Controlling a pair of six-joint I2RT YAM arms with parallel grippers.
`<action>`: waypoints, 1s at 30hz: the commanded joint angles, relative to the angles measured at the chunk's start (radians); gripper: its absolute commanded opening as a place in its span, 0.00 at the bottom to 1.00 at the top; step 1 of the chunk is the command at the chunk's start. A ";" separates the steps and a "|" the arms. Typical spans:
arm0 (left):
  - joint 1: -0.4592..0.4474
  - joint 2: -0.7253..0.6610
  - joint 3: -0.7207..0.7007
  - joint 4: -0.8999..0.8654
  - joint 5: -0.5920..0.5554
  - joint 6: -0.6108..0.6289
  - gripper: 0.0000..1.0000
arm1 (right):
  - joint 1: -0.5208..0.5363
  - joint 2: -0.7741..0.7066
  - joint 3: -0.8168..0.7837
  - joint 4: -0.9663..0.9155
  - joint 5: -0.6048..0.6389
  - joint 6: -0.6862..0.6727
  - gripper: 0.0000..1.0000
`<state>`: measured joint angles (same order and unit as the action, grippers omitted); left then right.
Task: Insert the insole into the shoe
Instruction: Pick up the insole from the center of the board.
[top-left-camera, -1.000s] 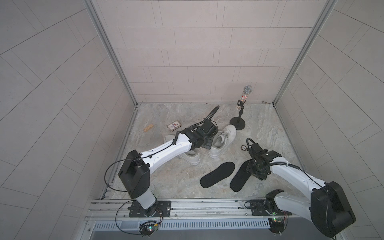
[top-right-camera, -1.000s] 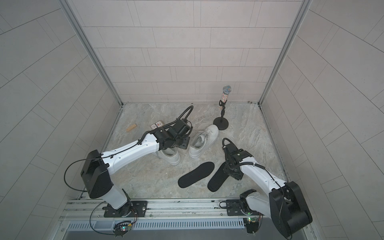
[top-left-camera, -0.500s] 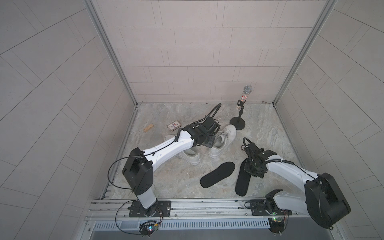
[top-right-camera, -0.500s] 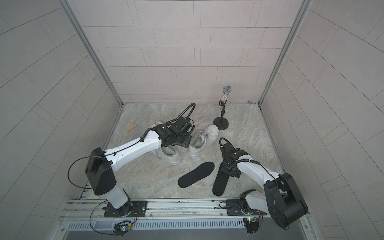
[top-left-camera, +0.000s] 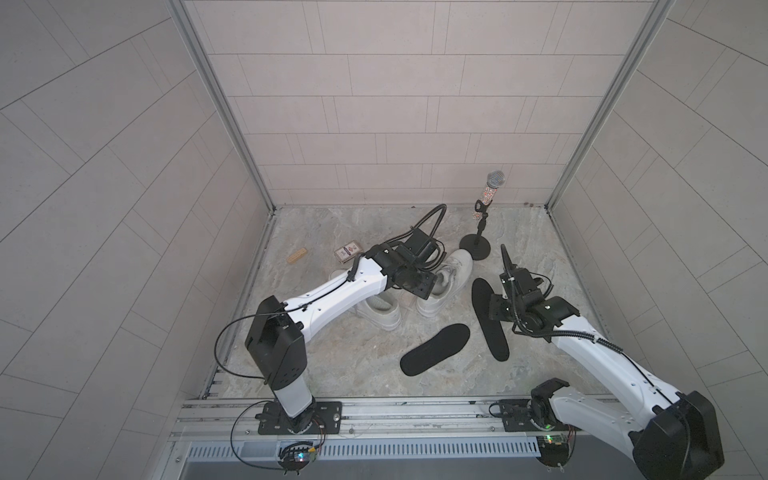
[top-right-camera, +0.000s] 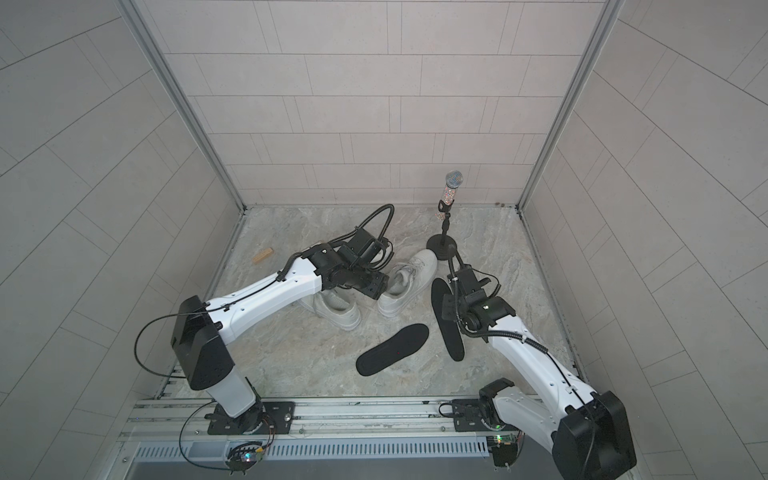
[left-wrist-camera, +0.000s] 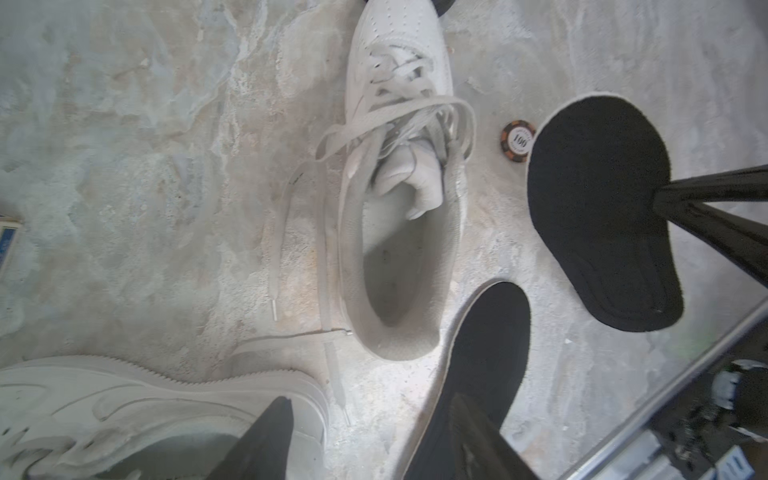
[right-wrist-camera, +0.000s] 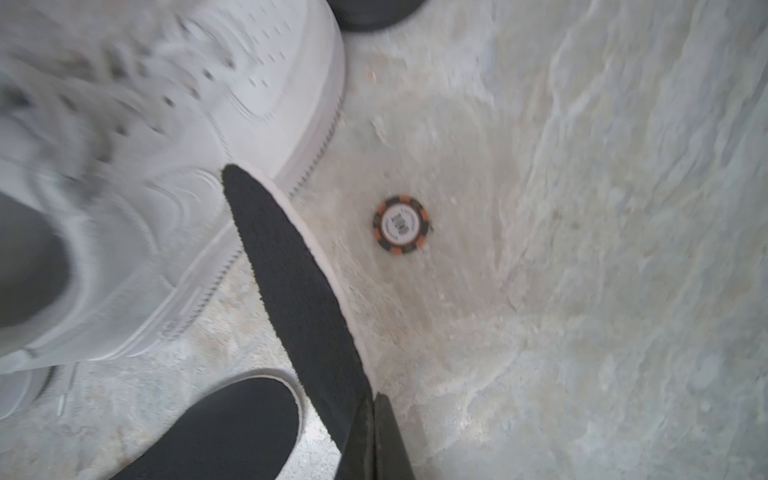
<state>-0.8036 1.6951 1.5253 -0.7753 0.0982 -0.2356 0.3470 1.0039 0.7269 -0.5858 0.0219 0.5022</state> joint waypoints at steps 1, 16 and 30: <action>0.038 -0.032 0.032 -0.019 0.113 0.093 0.71 | 0.009 -0.044 0.017 0.007 -0.034 -0.134 0.00; 0.180 -0.023 0.114 -0.106 0.435 0.474 0.79 | 0.216 0.061 0.097 0.262 -0.238 -0.334 0.00; 0.206 0.041 0.126 -0.190 0.512 0.576 0.77 | 0.273 0.148 0.174 0.315 -0.357 -0.443 0.00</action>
<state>-0.5961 1.7226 1.6184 -0.9237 0.5545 0.2939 0.6109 1.1439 0.8795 -0.2951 -0.3103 0.1051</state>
